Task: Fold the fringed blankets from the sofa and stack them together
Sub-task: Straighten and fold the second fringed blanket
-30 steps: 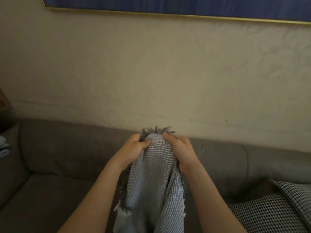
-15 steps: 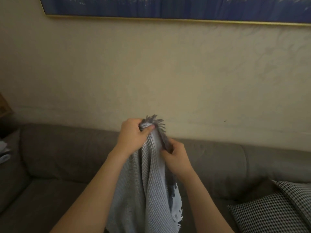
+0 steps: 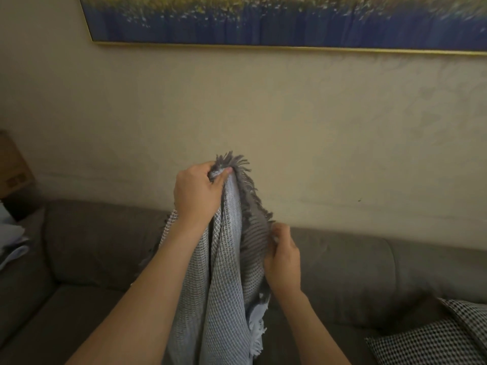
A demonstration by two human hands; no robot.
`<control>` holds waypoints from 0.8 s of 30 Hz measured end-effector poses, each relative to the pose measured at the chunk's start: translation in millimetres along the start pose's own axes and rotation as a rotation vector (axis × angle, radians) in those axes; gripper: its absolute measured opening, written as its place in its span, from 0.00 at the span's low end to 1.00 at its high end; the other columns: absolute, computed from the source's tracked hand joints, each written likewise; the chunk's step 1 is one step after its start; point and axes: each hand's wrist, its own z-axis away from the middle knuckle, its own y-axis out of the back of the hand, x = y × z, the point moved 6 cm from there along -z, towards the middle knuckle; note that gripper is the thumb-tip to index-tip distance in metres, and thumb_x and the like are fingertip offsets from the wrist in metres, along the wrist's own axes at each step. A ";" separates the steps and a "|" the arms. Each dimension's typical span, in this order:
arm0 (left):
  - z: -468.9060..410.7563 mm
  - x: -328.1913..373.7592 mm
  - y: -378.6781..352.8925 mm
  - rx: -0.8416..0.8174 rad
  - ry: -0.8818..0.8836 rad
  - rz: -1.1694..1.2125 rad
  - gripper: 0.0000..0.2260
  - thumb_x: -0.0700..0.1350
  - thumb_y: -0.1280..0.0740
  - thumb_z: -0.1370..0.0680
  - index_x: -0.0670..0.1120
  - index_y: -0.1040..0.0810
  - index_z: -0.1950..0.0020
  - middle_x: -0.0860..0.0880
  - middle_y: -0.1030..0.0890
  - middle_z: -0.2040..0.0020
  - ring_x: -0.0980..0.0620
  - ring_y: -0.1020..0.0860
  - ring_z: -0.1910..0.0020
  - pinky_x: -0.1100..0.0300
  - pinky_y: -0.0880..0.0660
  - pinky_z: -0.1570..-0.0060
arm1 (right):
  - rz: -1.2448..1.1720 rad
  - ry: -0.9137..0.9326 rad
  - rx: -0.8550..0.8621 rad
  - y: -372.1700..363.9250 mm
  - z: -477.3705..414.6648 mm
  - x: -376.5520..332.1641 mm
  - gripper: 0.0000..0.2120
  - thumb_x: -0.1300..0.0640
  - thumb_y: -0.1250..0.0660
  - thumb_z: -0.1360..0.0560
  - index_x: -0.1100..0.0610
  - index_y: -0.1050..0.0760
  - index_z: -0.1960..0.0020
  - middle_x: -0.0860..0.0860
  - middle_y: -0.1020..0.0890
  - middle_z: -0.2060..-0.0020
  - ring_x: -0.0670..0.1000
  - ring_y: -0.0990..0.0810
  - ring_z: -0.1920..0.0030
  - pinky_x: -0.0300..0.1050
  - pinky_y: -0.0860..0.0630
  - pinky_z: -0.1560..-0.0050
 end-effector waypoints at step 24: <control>11.5 -7.9 -18.2 -0.165 0.000 0.043 0.15 0.60 0.26 0.23 0.49 0.13 0.56 0.53 0.18 0.68 0.51 0.23 0.73 0.51 0.26 0.73 | 0.135 -0.050 -0.779 -46.0 26.1 -6.4 0.17 0.44 0.30 0.25 0.52 0.32 0.62 0.48 0.25 0.68 0.49 0.25 0.68 0.45 0.31 0.70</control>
